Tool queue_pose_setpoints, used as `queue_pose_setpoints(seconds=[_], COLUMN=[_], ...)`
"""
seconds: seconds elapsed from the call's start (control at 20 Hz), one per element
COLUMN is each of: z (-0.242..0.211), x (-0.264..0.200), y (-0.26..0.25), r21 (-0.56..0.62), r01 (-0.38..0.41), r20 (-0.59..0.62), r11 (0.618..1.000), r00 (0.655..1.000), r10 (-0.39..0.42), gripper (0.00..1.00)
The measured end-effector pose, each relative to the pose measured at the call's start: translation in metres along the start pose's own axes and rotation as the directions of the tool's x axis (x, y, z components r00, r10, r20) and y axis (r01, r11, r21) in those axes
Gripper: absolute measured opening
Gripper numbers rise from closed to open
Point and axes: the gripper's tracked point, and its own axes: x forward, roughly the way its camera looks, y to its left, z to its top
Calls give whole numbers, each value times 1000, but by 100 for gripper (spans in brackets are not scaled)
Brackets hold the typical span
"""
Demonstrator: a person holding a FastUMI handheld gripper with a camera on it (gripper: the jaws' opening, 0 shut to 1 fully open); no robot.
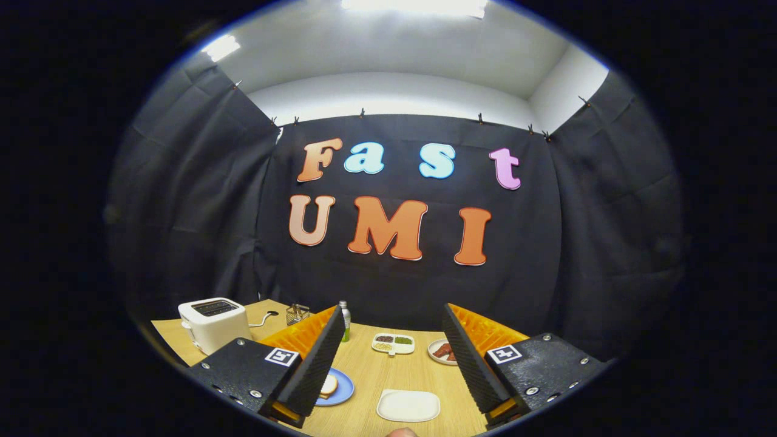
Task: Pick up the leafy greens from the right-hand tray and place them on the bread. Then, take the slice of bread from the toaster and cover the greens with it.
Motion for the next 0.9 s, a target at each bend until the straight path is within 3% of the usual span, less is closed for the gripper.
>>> queue_pose_setpoints(seconds=[0.45,0.9], z=[10,2], x=[-11,-6], y=[21,7], r21=[24,39], r01=[-48,7], r20=[31,32], r11=[999,999], r00=[998,999], r10=[47,-9], gripper=[99,99])
